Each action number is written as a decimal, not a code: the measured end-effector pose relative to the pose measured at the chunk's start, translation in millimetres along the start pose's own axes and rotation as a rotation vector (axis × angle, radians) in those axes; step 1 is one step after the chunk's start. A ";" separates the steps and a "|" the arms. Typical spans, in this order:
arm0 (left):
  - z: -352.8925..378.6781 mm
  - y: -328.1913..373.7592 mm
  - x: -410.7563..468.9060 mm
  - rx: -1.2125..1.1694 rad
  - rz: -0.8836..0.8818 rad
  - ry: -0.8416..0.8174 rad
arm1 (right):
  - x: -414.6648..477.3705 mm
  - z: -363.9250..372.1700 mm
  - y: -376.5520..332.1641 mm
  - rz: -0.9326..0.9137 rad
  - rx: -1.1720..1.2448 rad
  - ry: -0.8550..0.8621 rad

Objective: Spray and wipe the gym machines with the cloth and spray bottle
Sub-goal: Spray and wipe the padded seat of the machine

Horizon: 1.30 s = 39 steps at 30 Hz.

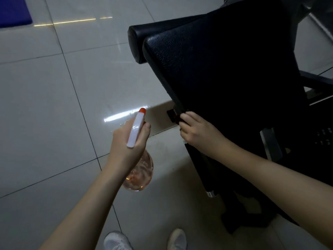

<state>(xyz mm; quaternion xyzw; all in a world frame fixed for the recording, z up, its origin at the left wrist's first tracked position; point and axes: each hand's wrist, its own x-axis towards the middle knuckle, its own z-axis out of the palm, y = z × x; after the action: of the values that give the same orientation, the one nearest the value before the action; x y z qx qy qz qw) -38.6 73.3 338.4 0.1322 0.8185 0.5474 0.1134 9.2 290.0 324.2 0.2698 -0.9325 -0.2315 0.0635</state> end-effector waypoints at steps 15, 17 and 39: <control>-19.5 9.6 14.4 0.001 0.007 -0.071 | 18.1 1.4 3.0 0.061 -0.047 -0.009; -22.2 14.5 14.3 -0.016 0.022 -0.071 | 1.4 -7.4 1.2 0.031 0.010 -0.080; -34.6 39.3 74.7 -0.042 -0.042 0.016 | 61.8 1.4 41.9 0.427 0.467 0.179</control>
<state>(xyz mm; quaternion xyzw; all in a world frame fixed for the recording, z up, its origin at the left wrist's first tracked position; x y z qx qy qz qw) -116.6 83.2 384.7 0.1082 0.8102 0.5631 0.1214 -63.3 288.9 342.1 0.0948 -0.9866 0.0316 0.1287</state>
